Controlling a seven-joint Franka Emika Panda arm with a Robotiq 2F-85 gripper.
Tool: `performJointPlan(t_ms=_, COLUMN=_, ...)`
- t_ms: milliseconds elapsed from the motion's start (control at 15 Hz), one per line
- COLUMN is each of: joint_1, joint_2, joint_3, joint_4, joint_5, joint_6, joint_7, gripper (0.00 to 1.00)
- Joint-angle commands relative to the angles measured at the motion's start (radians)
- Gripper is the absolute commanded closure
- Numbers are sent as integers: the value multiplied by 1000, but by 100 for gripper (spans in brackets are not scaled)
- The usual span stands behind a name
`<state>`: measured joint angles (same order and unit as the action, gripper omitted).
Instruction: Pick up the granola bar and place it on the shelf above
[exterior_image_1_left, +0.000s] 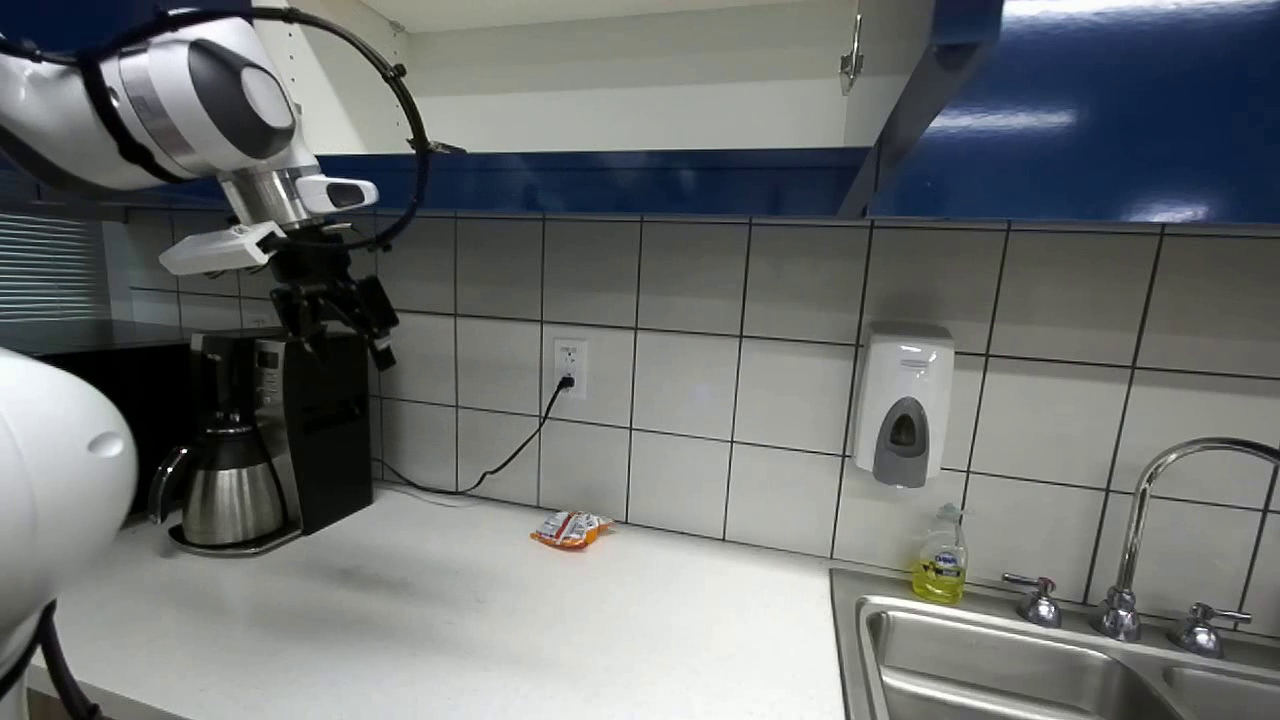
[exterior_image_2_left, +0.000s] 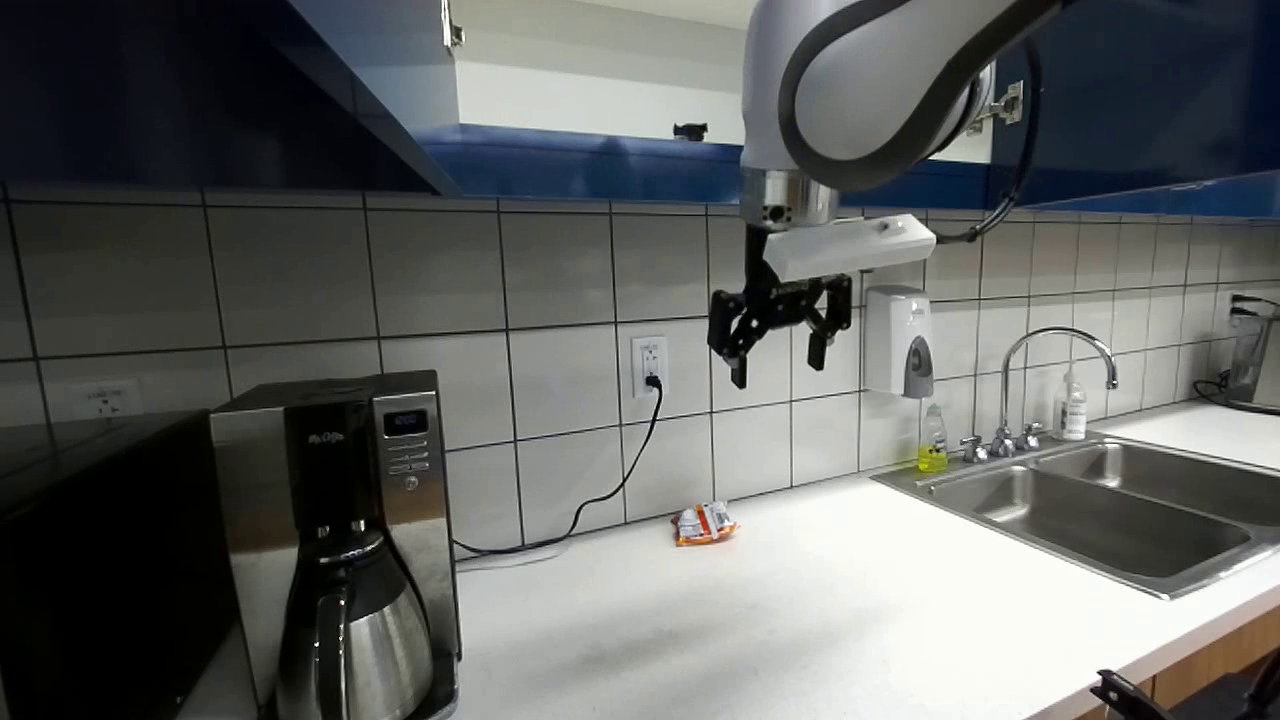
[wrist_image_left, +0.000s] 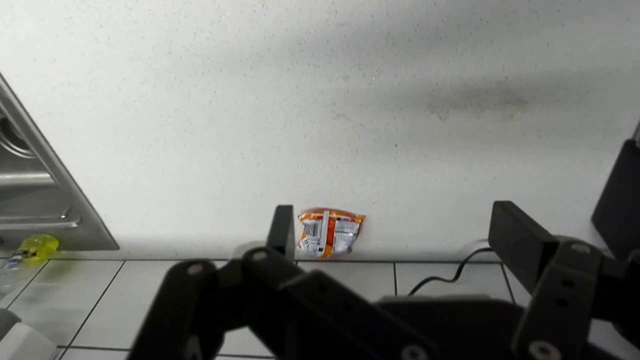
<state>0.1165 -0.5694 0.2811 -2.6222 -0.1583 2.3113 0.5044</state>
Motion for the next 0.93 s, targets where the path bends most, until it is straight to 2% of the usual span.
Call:
performJointPlan(t_ms=0, joint_1=2, joint_2=69, joint_3=-20, joint_4=-35, joint_5=39, joint_6=38, joint_7=-84, gripper=0)
performJointPlan(t_ms=400, joint_1=4, joint_2=179, joint_3=-51, joint_4=-82, joint_5=67, joint_6=82, joint_7=-138, gripper=0)
performJointPlan(t_ms=533, joint_1=-13, joint_2=201, joint_3=-43, joint_4=-91, joint_5=45, joint_6=77, joint_7=-109, gripper=0)
performJointPlan(t_ms=867, joint_1=-1, joint_2=261, joint_3=-58, joint_4=-110, joint_5=27, joint_6=119, joint_7=-215, gripper=0)
